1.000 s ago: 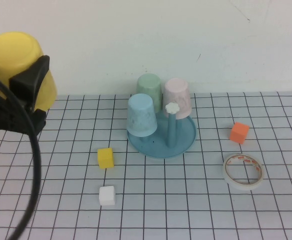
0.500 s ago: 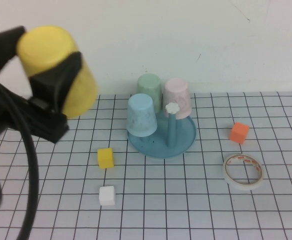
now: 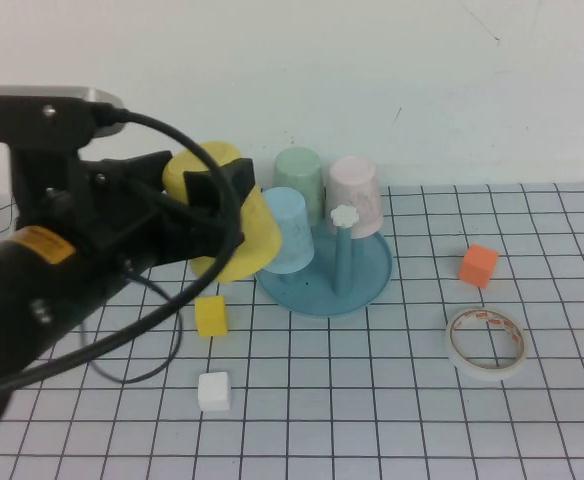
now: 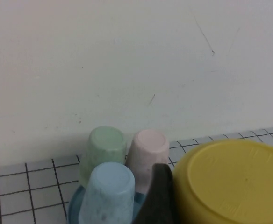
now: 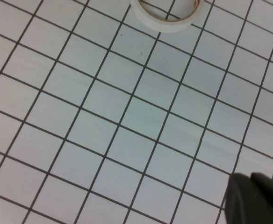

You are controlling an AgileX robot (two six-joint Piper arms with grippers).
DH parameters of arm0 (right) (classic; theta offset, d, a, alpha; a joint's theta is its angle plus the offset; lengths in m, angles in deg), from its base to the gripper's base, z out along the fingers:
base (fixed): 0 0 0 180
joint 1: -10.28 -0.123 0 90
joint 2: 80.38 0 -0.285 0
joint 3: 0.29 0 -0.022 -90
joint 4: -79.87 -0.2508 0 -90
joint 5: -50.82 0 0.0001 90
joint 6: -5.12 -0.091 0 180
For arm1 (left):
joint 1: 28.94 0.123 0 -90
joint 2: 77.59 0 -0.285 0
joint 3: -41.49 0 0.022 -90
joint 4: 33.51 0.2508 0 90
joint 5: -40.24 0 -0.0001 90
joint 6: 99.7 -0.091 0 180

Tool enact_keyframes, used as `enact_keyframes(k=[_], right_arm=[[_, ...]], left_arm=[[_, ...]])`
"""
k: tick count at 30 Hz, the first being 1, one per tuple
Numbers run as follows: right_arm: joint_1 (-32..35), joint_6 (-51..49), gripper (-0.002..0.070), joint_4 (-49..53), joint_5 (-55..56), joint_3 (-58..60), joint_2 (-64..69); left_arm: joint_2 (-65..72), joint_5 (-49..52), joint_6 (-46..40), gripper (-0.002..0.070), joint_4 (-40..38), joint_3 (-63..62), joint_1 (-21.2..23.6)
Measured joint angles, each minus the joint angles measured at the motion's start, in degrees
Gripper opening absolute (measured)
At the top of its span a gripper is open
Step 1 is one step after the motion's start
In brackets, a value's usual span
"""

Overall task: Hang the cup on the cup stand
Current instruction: Place the cup on the cup holder

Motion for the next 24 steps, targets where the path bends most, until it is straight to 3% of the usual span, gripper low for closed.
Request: enact_keyframes(k=[9,17,24], right_arm=[[0.0,0.0,0.0000,0.0,0.0,0.0,0.0],[0.0,0.0,0.0000,0.0,0.0,0.0,0.0],[0.0,0.0,-0.0001,0.0,0.0,0.0,0.0]], left_arm=[[10.5,-9.8,23.9,0.0545,26.7,-3.5,0.0],[20.0,-12.0,24.8,0.0545,28.6,-13.3,-0.1],[26.4,-18.9,24.4,0.0545,34.9,-16.2,-0.1]])
